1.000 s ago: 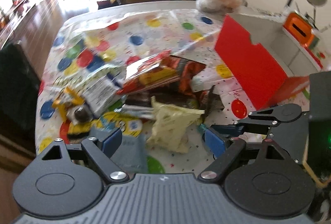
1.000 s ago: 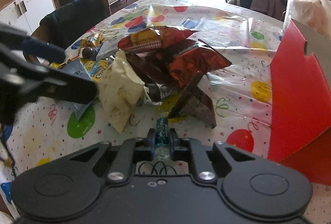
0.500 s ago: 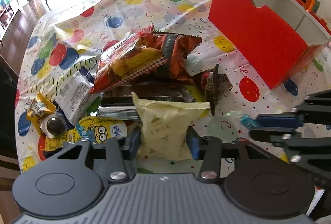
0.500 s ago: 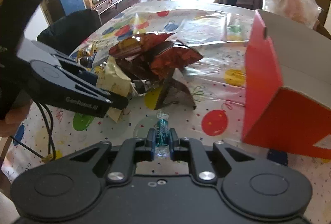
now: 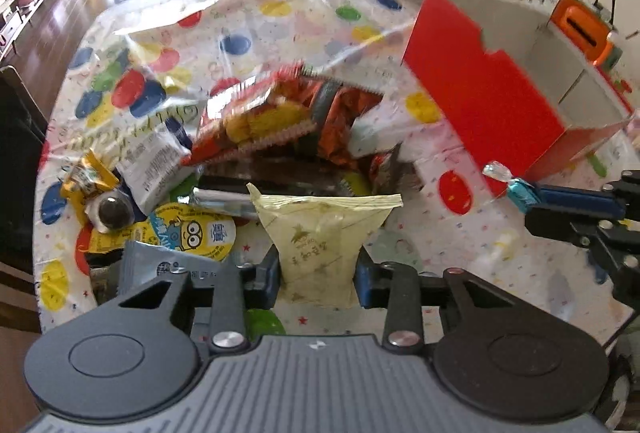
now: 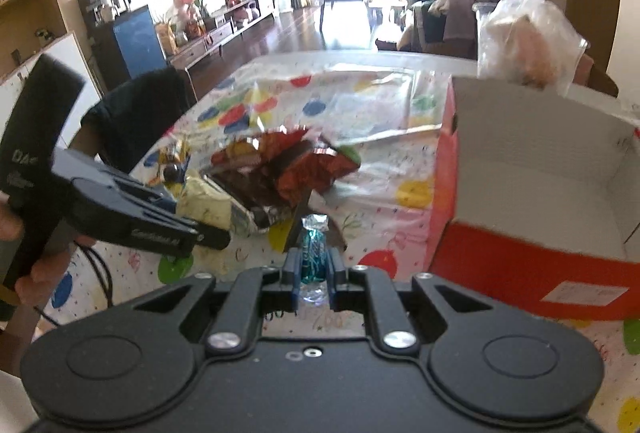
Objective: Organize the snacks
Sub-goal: 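Carry both snacks over the cardboard box and open both tools to drop them, then move both open tools back to the snack pile, then grasp the grey-blue packet with the left tool while the right tool grasps a dark brown wrapper, then carry both snacks into the cardboard box and open both tools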
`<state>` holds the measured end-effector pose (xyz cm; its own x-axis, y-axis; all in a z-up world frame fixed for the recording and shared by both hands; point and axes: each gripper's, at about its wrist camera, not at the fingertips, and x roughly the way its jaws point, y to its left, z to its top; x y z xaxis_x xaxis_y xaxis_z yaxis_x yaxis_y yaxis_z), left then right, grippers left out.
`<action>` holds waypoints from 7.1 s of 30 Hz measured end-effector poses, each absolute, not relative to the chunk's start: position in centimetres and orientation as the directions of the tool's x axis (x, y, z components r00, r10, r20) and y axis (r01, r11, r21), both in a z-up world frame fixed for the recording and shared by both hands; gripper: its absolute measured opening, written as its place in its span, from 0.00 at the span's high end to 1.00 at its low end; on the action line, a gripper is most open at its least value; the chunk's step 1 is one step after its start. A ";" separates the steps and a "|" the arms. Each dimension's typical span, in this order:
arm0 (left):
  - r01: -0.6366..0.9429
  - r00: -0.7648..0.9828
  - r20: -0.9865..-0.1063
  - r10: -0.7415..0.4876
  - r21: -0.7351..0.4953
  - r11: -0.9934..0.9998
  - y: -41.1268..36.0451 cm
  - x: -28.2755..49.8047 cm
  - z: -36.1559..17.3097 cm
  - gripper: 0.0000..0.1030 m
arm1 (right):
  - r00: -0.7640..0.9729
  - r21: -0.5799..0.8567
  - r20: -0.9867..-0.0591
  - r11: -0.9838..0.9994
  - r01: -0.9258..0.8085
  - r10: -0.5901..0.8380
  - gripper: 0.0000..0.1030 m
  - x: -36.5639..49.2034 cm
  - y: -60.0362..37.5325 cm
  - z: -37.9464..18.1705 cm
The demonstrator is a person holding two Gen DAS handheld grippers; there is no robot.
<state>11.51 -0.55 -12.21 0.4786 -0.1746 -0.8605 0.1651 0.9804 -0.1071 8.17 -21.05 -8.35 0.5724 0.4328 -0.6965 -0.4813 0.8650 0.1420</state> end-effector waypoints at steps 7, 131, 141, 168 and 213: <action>0.159 0.548 -0.818 -0.174 -0.102 0.982 -2.4 11.0 -7.0 0.66 | 0.624 0.152 -0.643 0.872 -0.465 0.444 0.89 8.7 -23.6 -5.2; -0.191 0.694 -0.713 0.104 -0.043 0.981 4.7 6.0 -3.5 0.15 | 0.502 0.119 -0.681 0.757 -0.642 0.533 0.00 13.1 -17.6 -4.8; -0.201 0.589 -0.806 0.054 -0.082 0.976 6.2 6.6 -8.9 0.15 | 0.476 0.055 -0.772 0.790 -0.611 0.422 0.06 15.0 -15.8 -10.5; -0.740 0.272 -0.960 -0.070 -0.255 0.622 10.9 12.8 -16.7 0.16 | 0.376 0.039 -0.819 0.696 -0.717 0.433 0.41 18.2 -13.3 -14.7; -0.637 0.433 -0.901 -0.021 -0.322 0.700 1.6 7.4 -6.9 0.55 | 0.500 0.091 -0.649 0.711 -0.697 0.573 0.72 12.1 -25.3 -4.2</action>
